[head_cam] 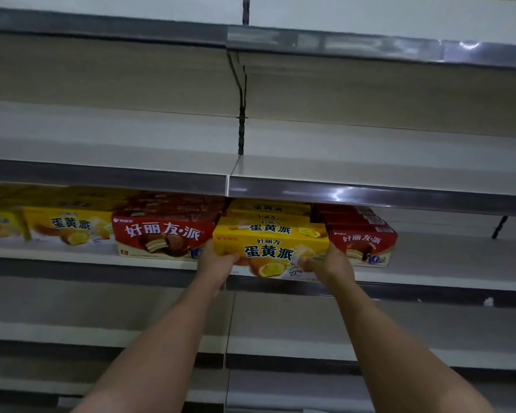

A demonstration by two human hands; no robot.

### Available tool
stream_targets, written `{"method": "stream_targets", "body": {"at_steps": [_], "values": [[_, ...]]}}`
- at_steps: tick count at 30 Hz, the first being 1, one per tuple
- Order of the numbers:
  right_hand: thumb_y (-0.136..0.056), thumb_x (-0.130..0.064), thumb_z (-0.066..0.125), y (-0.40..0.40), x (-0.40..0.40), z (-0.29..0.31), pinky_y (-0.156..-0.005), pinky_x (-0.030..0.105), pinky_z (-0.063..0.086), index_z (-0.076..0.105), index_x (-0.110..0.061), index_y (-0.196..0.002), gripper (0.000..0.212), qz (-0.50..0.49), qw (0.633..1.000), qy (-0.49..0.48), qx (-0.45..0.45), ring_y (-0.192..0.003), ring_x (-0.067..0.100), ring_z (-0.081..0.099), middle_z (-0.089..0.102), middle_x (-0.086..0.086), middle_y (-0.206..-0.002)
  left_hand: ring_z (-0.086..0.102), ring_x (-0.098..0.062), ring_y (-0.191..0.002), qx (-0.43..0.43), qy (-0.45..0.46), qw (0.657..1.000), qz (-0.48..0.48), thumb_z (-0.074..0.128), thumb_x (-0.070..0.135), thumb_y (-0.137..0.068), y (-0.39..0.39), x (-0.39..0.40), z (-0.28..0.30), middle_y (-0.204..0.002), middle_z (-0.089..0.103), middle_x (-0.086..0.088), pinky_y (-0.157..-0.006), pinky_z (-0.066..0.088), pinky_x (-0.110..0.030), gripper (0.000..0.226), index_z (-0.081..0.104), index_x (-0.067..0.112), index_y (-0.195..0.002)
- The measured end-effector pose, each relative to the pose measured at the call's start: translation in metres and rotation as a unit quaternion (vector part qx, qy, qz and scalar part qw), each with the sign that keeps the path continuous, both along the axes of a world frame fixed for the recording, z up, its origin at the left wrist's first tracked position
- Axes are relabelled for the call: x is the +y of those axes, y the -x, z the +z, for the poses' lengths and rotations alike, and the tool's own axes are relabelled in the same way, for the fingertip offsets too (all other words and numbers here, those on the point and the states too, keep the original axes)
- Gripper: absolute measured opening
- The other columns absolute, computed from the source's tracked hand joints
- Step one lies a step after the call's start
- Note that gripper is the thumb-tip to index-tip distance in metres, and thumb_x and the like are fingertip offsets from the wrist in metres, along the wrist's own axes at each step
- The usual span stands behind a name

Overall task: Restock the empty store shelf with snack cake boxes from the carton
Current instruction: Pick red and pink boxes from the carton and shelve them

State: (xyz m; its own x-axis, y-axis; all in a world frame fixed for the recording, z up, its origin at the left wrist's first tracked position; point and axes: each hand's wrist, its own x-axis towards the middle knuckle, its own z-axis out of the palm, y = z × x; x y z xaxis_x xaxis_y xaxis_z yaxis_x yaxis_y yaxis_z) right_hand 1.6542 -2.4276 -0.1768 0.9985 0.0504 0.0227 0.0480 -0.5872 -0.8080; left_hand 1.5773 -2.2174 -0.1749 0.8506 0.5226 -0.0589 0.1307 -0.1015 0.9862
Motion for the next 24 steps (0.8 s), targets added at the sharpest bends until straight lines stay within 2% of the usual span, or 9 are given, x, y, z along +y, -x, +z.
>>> {"method": "stream_targets", "body": {"at_steps": [4, 8, 10, 12, 14, 16, 19, 24], "values": [[-0.072, -0.041, 0.081, -0.020, 0.008, -0.013, -0.087, 0.036, 0.049, 0.055, -0.020, -0.123, 0.061, -0.020, 1.000, 0.018, 0.003, -0.101, 0.024, 0.062, 0.067, 0.003, -0.111, 0.053, -0.027, -0.118, -0.006, 0.015, 1.000, -0.011, 0.066, 0.004, -0.084, -0.026, 0.005, -0.014, -0.127, 0.056, -0.007, -0.094, 0.041, -0.036, 0.051, 0.046, 0.015, -0.130], [-0.074, -0.046, 0.077, -0.045, 0.016, -0.024, -0.091, 0.041, 0.049, 0.055, -0.023, -0.123, 0.058, -0.033, 0.998, 0.046, 0.005, -0.102, 0.026, 0.060, 0.063, 0.006, -0.113, 0.048, -0.026, -0.122, -0.008, 0.030, 0.999, -0.013, 0.068, 0.004, -0.083, -0.050, 0.009, -0.028, -0.132, 0.050, -0.007, -0.097, 0.038, -0.037, 0.065, 0.033, 0.015, -0.136], [-0.079, -0.041, 0.074, -0.054, 0.019, -0.029, -0.087, 0.034, 0.048, 0.057, -0.019, -0.122, 0.051, -0.033, 0.998, 0.045, 0.009, -0.103, 0.026, 0.060, 0.065, 0.006, -0.114, 0.048, -0.024, -0.120, -0.026, 0.037, 0.999, 0.009, 0.067, 0.004, -0.084, -0.059, 0.006, -0.033, -0.130, 0.049, -0.005, -0.095, 0.036, -0.033, 0.067, 0.028, 0.013, -0.138], [-0.083, -0.035, 0.071, -0.062, 0.020, -0.032, -0.084, 0.032, 0.044, 0.057, -0.014, -0.125, 0.048, -0.041, 0.999, 0.023, 0.017, -0.108, 0.028, 0.059, 0.064, 0.008, -0.117, 0.046, -0.018, -0.110, -0.050, 0.051, 0.996, 0.055, 0.063, 0.003, -0.088, -0.065, -0.001, -0.036, -0.121, 0.046, 0.000, -0.092, 0.034, -0.030, 0.064, 0.024, 0.011, -0.139], [-0.083, -0.034, 0.072, -0.070, 0.022, -0.036, -0.083, 0.032, 0.043, 0.056, -0.011, -0.126, 0.052, -0.052, 0.998, -0.010, 0.019, -0.108, 0.029, 0.058, 0.064, 0.011, -0.118, 0.046, -0.018, -0.105, -0.055, 0.053, 0.993, 0.092, 0.060, 0.003, -0.089, -0.071, -0.012, -0.037, -0.122, 0.045, -0.002, -0.091, 0.035, -0.029, 0.057, 0.027, 0.010, -0.135], [-0.078, -0.035, 0.077, -0.077, 0.026, -0.038, -0.085, 0.033, 0.045, 0.056, -0.009, -0.124, 0.057, -0.056, 0.998, -0.040, 0.015, -0.108, 0.029, 0.059, 0.064, 0.011, -0.117, 0.047, -0.027, -0.117, -0.032, 0.040, 0.993, 0.105, 0.060, 0.005, -0.087, -0.077, -0.021, -0.040, -0.137, 0.039, -0.011, -0.096, 0.039, -0.036, 0.059, 0.029, 0.008, -0.137], [-0.073, -0.029, 0.082, -0.083, 0.035, -0.041, -0.094, 0.034, 0.045, 0.054, -0.009, -0.125, 0.062, -0.059, 0.992, -0.109, 0.024, -0.113, 0.027, 0.058, 0.064, 0.006, -0.117, 0.041, -0.036, -0.126, 0.003, 0.041, 0.993, 0.107, 0.056, 0.004, -0.088, -0.082, -0.028, -0.039, -0.148, 0.022, -0.014, -0.100, 0.038, -0.039, 0.071, 0.018, 0.012, -0.148], [-0.074, -0.021, 0.082, -0.088, 0.045, -0.044, -0.101, 0.036, 0.043, 0.046, -0.010, -0.131, 0.069, -0.070, 0.981, -0.181, 0.019, -0.117, 0.027, 0.056, 0.061, 0.007, -0.124, 0.037, -0.035, -0.131, 0.003, 0.076, 0.994, 0.076, 0.056, 0.001, -0.088, -0.091, -0.022, -0.042, -0.148, 0.027, -0.016, -0.106, 0.034, -0.043, 0.079, 0.012, 0.023, -0.151]]}}
